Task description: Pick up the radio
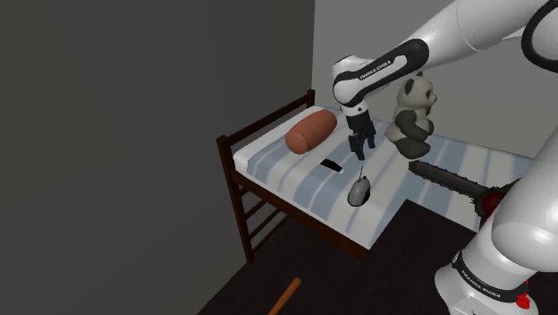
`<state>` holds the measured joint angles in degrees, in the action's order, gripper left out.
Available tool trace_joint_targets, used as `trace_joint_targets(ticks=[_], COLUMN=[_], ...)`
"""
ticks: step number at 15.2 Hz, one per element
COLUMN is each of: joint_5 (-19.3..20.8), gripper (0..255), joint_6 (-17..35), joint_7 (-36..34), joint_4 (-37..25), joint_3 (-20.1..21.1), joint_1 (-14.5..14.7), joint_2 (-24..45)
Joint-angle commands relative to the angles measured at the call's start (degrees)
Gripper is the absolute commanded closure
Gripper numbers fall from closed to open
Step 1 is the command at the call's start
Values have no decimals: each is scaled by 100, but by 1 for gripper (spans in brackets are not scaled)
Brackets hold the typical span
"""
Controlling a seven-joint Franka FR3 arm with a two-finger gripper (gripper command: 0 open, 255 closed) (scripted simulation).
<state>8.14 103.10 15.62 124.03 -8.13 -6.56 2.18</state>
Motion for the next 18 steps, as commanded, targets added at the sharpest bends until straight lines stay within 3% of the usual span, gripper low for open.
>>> trace_joint_targets(ticks=[1,15,18], joint_5=[18,161,146], gripper=[0,0,0], joint_6=[21,-324,-194], joint_7=[107,765,740], joint_4=[-371,-3174,-3208], joint_3=[-42,-205,-191], joint_1=[-47,-523,-539], joint_2=[556,4071,4239])
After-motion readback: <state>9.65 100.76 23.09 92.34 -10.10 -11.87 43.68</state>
